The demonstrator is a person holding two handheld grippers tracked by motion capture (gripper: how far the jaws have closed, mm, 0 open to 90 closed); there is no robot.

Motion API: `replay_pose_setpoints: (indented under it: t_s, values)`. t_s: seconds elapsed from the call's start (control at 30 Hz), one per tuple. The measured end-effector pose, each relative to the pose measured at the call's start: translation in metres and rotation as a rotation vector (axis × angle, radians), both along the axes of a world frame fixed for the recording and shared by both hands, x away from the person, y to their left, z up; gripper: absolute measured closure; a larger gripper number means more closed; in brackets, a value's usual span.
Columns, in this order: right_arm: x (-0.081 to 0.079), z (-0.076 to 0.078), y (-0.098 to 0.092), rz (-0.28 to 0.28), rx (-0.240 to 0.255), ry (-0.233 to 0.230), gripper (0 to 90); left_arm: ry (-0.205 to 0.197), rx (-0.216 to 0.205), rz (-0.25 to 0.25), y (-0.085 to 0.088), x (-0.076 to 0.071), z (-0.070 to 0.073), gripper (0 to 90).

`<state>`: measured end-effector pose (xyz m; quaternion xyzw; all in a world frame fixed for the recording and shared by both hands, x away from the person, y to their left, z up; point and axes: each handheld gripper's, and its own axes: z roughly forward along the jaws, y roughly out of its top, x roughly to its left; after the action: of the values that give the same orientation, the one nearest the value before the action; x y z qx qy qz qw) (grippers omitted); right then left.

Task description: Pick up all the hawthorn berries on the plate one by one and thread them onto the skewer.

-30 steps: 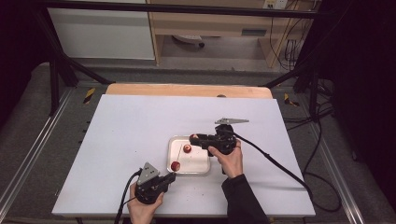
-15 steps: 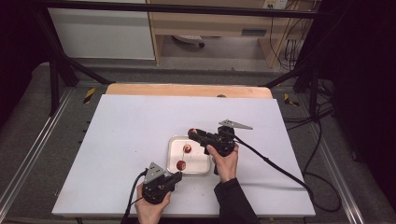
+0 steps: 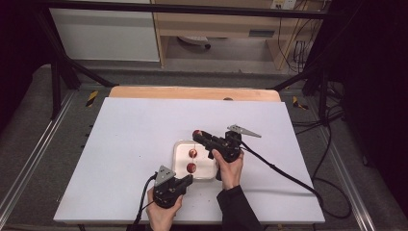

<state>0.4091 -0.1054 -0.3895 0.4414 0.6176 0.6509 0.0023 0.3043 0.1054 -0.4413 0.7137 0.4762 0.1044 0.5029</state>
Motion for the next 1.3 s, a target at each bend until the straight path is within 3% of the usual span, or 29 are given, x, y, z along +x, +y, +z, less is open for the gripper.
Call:
replay_pose_setpoints:
  t_s: [0.37,1.0,1.3]
  values:
    - [-0.0032,0.0000,0.0015,0.002,0.028,-0.003,59.9,0.008,-0.008,0.005,-0.0043,0.0032,0.0003,88.3]
    - [-0.0057,-0.0011,0.0024,0.013,0.025,-0.013,59.9,0.007,-0.017,0.011,-0.0032,0.0039,0.0014,88.3]
    - [-0.0068,-0.0045,0.0048,0.014,0.023,-0.013,59.9,0.021,-0.049,0.024,-0.0032,0.0044,0.0023,88.2]
